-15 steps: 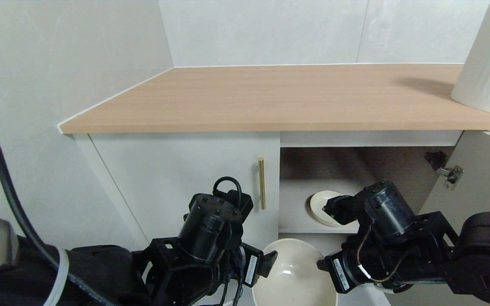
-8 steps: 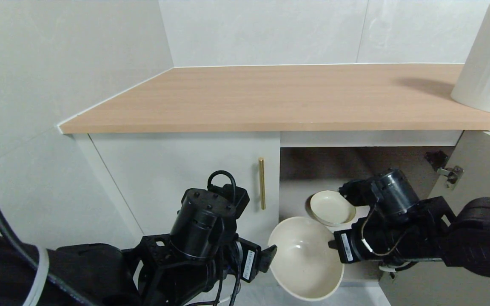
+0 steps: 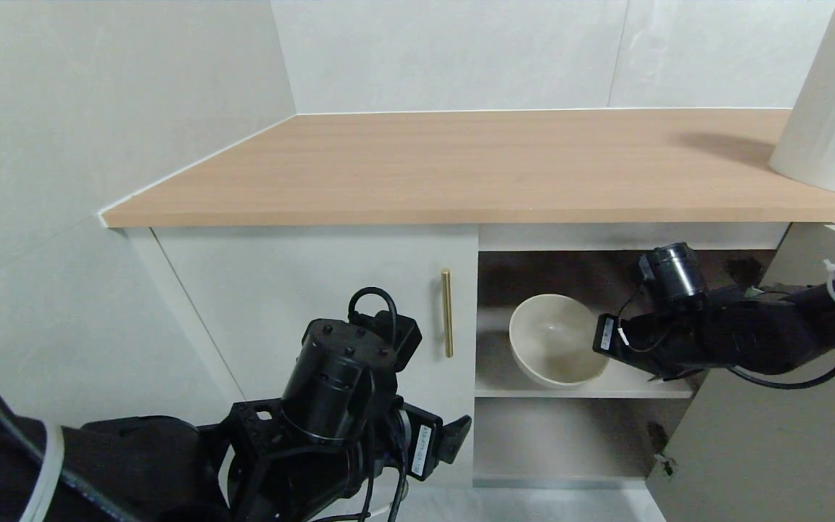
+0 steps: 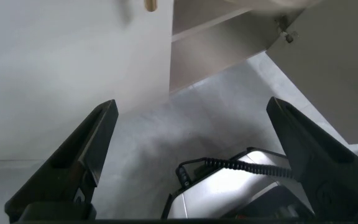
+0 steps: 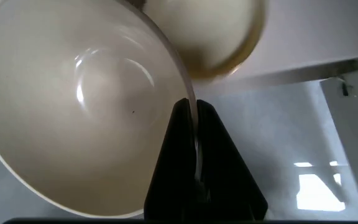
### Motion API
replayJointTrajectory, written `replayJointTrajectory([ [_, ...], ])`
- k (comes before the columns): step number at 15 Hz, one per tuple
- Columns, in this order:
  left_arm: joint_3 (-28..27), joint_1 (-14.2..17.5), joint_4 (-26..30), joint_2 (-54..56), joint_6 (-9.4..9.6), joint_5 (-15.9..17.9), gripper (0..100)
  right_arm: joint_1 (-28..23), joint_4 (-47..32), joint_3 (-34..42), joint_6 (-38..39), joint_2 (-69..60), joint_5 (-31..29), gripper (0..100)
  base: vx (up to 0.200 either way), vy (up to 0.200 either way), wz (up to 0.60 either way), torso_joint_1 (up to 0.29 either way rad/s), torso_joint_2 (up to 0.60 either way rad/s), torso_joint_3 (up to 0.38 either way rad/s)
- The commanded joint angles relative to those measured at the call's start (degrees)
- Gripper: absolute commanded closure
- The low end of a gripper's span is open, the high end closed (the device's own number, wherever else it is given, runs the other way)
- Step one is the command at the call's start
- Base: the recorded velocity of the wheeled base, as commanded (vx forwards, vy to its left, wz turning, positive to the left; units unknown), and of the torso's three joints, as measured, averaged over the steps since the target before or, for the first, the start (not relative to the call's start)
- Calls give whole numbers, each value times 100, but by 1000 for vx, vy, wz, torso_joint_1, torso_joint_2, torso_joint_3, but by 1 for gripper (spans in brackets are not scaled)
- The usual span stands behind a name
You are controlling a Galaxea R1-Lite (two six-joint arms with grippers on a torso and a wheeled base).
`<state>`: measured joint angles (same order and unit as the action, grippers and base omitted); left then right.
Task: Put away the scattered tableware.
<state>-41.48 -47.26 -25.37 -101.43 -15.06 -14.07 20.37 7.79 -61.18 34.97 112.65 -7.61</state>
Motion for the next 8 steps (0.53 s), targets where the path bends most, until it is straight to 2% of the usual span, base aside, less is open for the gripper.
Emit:
replayJointTrajectory([
  [1,0,-2,-3,9,-6,1,0,-200,3,-306,141,503,-153,100,0,0,0,0,0,0],
  [4,0,-2,-3,9,-6,1,0,-341,12,-535,352,784,-268,100,0,0,0,0,0,0],
  [8,0,-2,-3,9,-6,1,0,-411,47,-799,493,1180,-725,100,0,0,0,0,0,0],
])
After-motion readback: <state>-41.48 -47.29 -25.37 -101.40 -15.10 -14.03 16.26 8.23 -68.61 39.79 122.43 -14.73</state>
